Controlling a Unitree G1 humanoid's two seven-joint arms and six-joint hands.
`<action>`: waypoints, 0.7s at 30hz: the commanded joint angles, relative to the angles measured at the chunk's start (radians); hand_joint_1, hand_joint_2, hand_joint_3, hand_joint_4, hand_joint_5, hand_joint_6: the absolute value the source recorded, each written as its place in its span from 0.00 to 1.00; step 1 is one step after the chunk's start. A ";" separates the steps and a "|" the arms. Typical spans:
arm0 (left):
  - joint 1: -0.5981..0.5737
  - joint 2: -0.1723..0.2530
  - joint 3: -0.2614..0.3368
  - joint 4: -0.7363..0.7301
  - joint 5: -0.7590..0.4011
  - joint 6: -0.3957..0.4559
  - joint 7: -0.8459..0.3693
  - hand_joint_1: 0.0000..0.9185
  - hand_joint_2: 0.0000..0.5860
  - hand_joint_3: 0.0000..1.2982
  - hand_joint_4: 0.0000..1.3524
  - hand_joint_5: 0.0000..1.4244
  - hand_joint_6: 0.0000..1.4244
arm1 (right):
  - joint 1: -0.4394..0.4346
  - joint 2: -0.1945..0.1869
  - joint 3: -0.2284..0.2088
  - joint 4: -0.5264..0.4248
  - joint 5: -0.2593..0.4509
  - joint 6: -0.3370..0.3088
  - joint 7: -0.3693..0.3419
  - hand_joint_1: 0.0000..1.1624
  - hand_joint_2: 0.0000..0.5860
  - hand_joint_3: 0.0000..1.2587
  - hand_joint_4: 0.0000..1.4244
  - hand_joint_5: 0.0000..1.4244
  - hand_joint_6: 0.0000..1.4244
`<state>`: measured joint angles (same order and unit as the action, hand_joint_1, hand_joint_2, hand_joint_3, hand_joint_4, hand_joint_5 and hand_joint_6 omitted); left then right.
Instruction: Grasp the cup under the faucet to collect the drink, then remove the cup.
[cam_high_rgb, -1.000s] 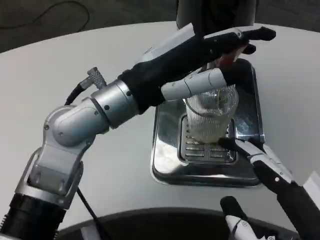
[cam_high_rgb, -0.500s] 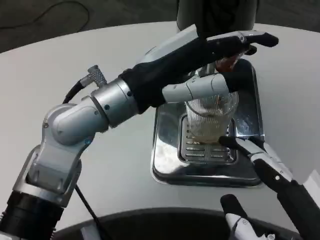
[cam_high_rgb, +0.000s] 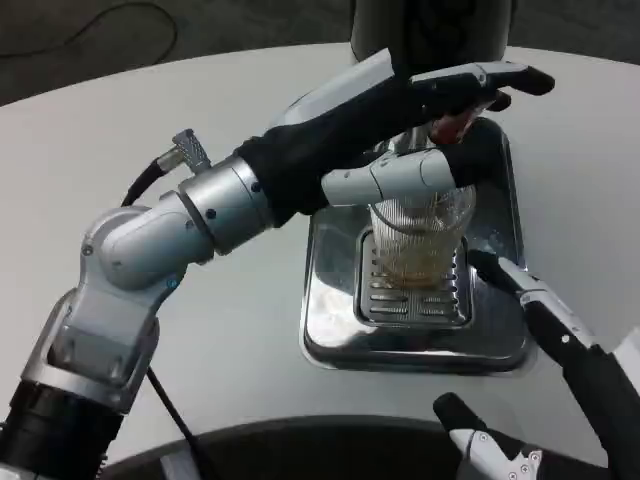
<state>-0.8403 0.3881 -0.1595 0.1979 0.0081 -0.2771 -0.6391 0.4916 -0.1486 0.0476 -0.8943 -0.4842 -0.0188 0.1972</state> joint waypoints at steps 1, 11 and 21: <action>0.019 0.022 -0.028 0.019 0.029 -0.001 -0.039 0.00 0.04 0.16 0.05 0.09 0.01 | -0.024 0.034 -0.010 0.057 0.012 0.010 -0.054 0.75 0.42 0.06 0.05 0.02 0.04; 0.014 0.024 -0.036 0.033 0.038 -0.015 -0.033 0.00 0.03 0.15 0.05 0.09 0.00 | -0.128 0.074 0.007 0.230 0.038 -0.029 -0.160 0.76 0.32 0.01 0.00 0.00 0.05; 0.010 0.025 -0.043 0.044 0.045 -0.027 -0.023 0.00 0.03 0.15 0.05 0.09 0.00 | -0.290 0.131 0.026 0.468 0.045 -0.086 -0.314 0.75 0.30 0.00 0.00 0.00 0.03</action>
<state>-0.8561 0.4023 -0.1748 0.2204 0.0134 -0.3074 -0.6380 0.2385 -0.0363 0.0663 -0.4890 -0.4482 -0.0718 -0.0713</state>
